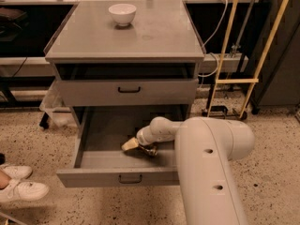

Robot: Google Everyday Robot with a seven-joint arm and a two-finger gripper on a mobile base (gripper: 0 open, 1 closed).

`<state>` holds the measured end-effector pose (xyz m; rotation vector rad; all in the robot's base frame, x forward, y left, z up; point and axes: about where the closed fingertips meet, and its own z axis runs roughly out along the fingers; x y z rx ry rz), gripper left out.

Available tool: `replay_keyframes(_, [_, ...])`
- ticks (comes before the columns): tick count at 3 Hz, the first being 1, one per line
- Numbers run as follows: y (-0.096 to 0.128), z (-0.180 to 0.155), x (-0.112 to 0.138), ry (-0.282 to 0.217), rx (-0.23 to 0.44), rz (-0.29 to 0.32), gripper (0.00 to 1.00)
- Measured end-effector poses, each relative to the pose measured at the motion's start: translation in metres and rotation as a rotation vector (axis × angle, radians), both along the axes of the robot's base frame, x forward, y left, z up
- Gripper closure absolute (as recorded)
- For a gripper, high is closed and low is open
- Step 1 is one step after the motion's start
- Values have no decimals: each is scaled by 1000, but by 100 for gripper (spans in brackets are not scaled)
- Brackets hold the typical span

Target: Pick orange can from middle drawer and place on counter

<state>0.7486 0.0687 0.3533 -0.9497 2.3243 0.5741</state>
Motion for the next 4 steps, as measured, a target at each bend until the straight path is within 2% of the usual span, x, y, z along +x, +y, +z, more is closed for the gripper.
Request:
replay_keyframes(3, [2, 7, 3, -10, 3, -7, 89])
replay_keyframes(4, [-7, 23, 2, -47, -22, -54, 100])
